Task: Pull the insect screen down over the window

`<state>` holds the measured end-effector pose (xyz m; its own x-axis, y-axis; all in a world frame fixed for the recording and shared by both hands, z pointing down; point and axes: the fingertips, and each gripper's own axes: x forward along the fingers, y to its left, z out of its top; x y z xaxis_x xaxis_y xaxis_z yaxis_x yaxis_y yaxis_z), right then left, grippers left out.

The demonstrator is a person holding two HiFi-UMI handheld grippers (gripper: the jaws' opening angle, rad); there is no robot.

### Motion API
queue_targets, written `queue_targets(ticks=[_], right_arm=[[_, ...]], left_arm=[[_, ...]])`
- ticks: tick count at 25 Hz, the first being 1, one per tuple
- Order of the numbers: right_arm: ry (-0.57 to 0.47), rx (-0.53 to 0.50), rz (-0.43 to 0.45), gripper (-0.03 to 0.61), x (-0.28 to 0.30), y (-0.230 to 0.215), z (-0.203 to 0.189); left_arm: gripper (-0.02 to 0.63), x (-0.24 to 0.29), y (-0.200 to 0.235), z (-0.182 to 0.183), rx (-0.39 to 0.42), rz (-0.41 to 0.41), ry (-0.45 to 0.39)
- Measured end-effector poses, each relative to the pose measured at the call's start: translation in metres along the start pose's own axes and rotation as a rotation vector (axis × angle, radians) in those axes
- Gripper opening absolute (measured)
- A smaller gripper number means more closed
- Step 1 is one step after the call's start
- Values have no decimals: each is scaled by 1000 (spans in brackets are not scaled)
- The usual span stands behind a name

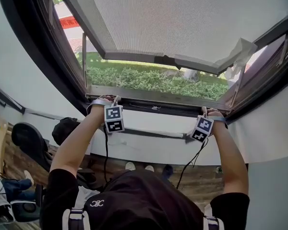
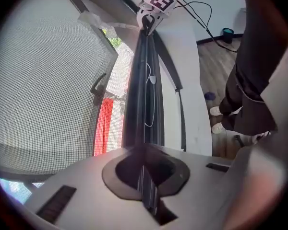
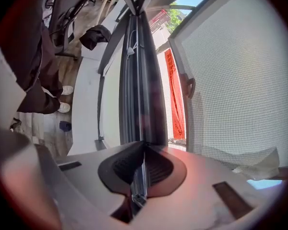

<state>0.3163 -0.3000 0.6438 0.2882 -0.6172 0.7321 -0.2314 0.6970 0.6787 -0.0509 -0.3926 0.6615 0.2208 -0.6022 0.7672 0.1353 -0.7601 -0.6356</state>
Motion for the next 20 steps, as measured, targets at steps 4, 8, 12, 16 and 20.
queue_targets(ticks=[4, 8, 12, 16, 20], right_arm=[[7, 6, 4, 15, 5, -1, 0], [14, 10, 9, 15, 10, 2, 0], [30, 10, 32, 15, 16, 12, -1], [32, 1, 37, 14, 31, 23, 2], [77, -31, 67, 14, 30, 28, -5]], left_arm=[[9, 5, 1, 1, 0, 0, 17], [9, 10, -2, 1, -2, -6, 25], [9, 19, -10, 0, -7, -25, 37], [9, 31, -21, -2, -2, -52, 55], [9, 35, -25, -2, 6, -66, 60]])
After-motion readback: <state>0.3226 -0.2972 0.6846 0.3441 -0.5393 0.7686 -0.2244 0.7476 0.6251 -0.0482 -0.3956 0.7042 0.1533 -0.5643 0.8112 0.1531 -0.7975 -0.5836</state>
